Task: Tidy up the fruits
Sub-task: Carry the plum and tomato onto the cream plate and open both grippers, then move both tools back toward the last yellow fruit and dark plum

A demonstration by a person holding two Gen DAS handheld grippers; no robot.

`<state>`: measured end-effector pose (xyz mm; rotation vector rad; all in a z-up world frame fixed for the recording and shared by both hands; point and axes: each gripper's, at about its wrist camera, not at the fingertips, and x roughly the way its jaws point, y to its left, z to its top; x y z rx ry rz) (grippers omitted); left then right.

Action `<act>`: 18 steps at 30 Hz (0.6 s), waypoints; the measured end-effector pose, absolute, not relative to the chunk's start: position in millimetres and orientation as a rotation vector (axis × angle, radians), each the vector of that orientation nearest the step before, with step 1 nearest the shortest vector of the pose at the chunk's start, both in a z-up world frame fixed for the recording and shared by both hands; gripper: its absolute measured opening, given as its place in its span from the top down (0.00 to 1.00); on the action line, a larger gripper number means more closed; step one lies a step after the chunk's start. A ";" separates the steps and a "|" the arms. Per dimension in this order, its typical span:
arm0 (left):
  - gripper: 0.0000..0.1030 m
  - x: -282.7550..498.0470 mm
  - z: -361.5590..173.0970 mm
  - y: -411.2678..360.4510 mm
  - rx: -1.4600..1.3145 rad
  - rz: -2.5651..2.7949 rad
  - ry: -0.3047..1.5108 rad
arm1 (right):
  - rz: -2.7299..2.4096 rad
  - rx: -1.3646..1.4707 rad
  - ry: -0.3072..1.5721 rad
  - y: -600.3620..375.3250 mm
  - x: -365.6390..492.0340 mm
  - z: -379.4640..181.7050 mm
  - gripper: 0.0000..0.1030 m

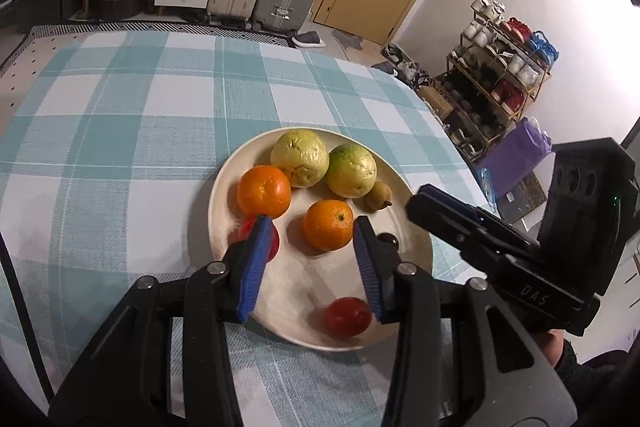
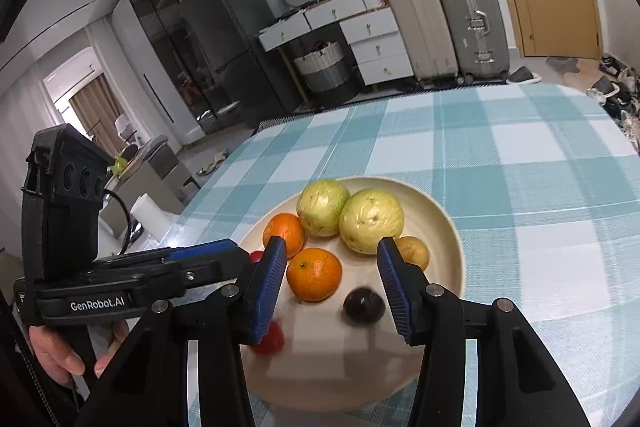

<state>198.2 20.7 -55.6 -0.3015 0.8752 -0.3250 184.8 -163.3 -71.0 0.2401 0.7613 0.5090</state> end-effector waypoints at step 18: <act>0.37 130.0 -16.9 4.5 -0.234 -0.277 0.811 | 0.465 0.274 0.689 -194.0 123.9 -33.8 0.32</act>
